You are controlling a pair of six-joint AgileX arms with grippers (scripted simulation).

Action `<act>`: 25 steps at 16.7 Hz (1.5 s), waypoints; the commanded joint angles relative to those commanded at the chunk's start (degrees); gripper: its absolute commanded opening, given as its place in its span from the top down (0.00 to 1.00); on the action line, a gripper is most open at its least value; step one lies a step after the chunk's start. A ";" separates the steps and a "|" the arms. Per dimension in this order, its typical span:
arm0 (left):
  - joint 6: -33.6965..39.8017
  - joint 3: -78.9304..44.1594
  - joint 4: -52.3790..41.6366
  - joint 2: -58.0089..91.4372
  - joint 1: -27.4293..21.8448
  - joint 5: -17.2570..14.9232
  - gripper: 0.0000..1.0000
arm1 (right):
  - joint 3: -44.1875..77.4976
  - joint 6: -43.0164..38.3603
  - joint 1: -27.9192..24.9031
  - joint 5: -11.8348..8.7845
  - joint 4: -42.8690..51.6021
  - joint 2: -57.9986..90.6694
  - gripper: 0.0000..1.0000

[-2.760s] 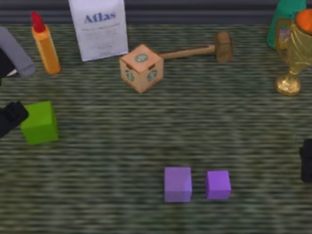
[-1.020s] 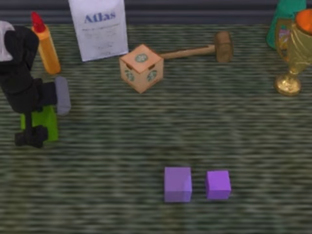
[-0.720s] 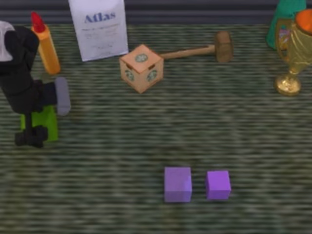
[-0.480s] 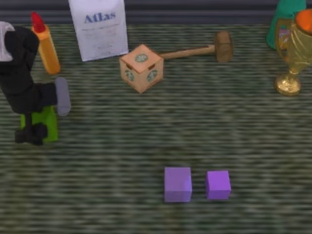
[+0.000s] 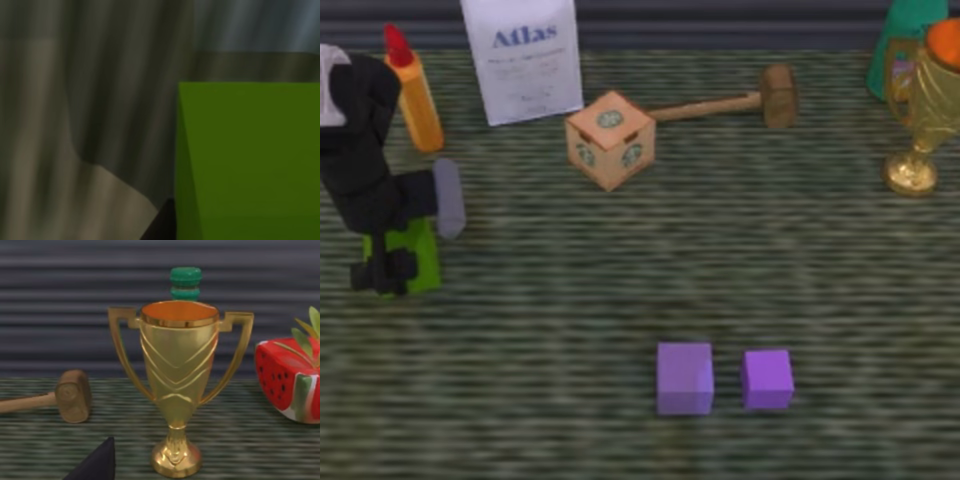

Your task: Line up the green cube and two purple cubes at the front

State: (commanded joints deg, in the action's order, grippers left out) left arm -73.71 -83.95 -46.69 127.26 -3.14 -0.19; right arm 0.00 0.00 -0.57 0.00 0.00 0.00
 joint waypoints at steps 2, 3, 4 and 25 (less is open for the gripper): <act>0.00 0.00 0.00 0.00 0.00 0.00 1.00 | 0.00 0.00 0.00 0.00 0.00 0.00 0.00; 0.00 0.00 0.00 0.00 0.00 0.00 1.00 | 0.00 0.00 0.00 0.00 0.00 0.00 0.00; 0.00 0.00 0.00 0.00 0.00 0.00 1.00 | 0.00 0.00 0.00 0.00 0.00 0.00 0.00; 3.73 -4.03 -13.72 -9.70 -5.62 0.00 1.00 | 0.00 0.00 0.00 0.00 0.00 0.00 0.00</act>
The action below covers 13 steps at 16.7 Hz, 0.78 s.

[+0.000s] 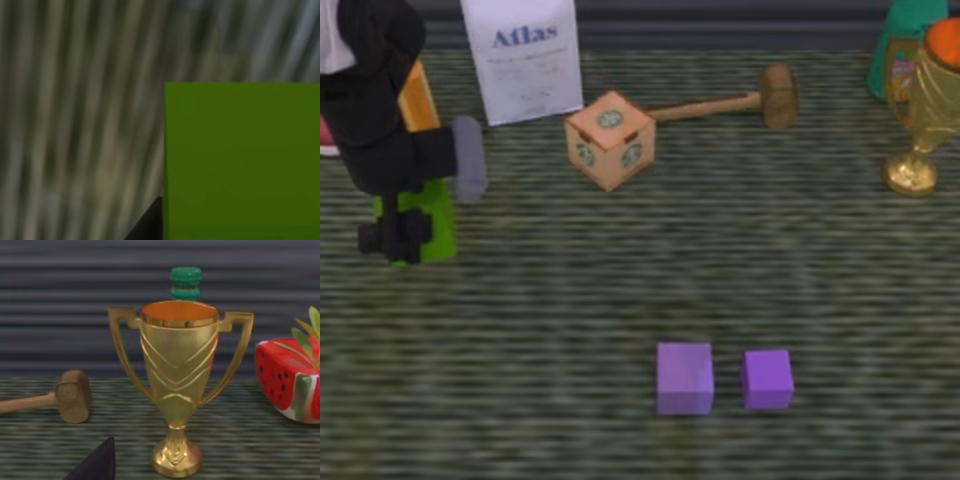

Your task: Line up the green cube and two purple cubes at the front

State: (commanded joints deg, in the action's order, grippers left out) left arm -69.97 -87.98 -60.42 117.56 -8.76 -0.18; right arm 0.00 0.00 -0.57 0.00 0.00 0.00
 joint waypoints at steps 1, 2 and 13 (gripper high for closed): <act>1.51 1.53 0.15 -1.33 -2.60 0.00 1.00 | 0.00 0.00 0.00 0.00 0.00 0.00 0.00; 3.20 3.26 0.32 -2.80 -5.42 0.00 1.00 | 0.00 0.00 0.00 0.00 0.00 0.00 0.00; 16.18 16.38 2.02 -14.57 -27.19 0.07 1.00 | 0.00 0.00 0.00 0.00 0.00 0.00 0.00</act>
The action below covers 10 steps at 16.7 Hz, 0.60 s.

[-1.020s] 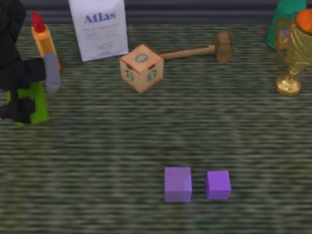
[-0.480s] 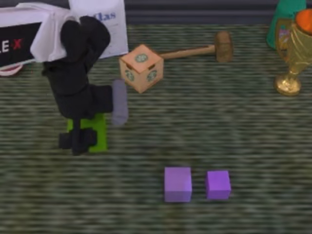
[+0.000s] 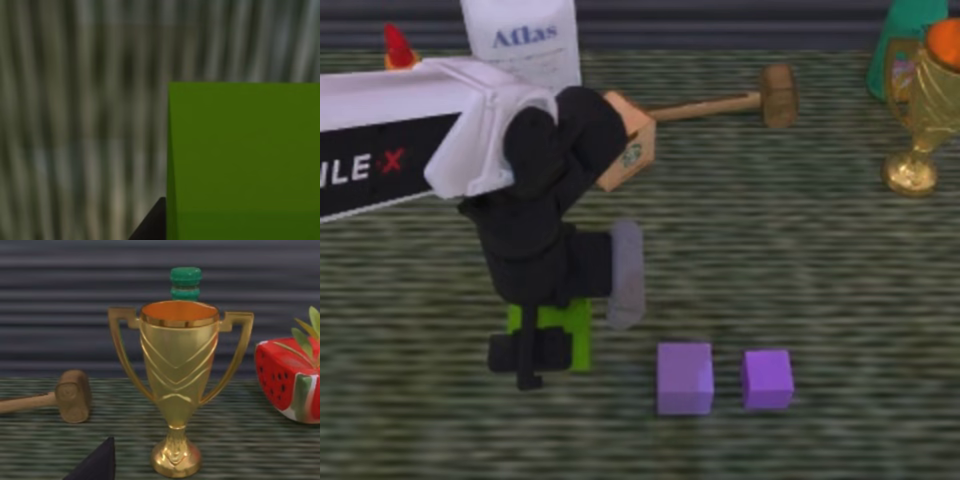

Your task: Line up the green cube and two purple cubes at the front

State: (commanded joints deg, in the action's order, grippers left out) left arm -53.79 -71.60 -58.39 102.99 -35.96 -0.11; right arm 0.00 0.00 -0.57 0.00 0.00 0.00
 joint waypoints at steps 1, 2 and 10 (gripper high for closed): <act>0.00 0.00 0.00 0.00 0.00 0.00 1.00 | 0.00 0.00 0.00 0.00 0.00 0.00 0.00; -0.16 -0.17 -0.10 0.25 0.21 -0.03 1.00 | 0.00 0.00 0.00 0.00 0.00 0.00 0.00; 0.45 6.70 13.20 6.04 -0.42 -0.06 1.00 | 0.00 0.00 0.00 0.00 0.00 0.00 0.00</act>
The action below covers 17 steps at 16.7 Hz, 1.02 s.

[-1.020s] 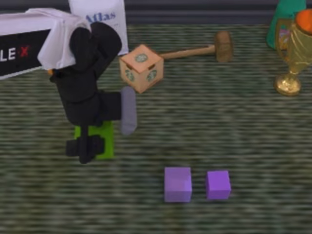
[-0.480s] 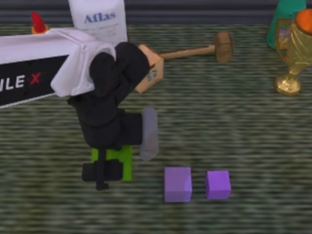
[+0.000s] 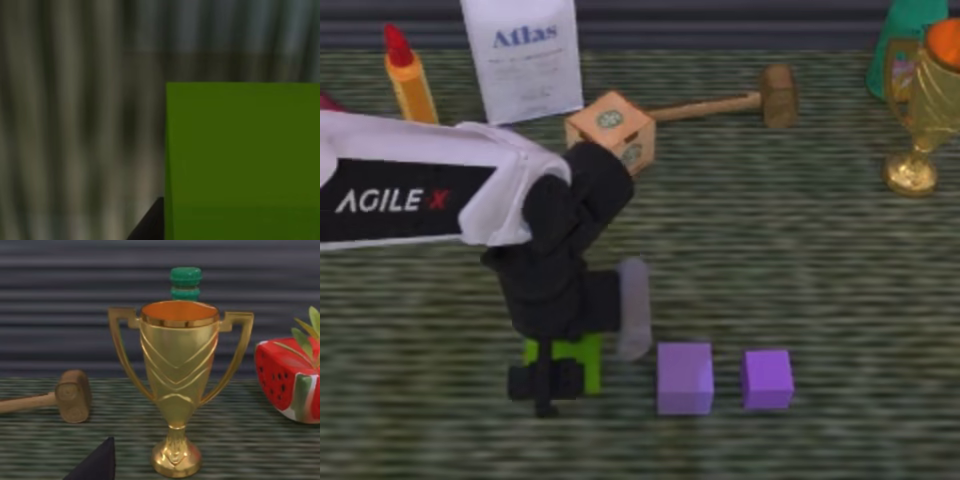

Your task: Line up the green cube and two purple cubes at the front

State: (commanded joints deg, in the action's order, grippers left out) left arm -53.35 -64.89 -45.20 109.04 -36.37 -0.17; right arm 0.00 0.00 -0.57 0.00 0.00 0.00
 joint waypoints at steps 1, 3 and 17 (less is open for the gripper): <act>0.04 0.75 1.24 0.71 -0.09 0.01 1.00 | 0.00 0.00 0.00 0.00 0.00 0.00 0.00; 0.04 1.21 1.94 1.18 -0.17 0.02 1.00 | 0.00 0.00 0.00 0.00 0.00 0.00 0.00; 0.04 1.21 1.94 1.18 -0.17 0.02 0.17 | 0.00 0.00 0.00 0.00 0.00 0.00 0.00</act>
State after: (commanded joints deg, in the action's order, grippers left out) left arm -53.31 -63.69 -43.26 110.22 -36.55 -0.14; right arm 0.00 0.00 -0.57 0.00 0.00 0.00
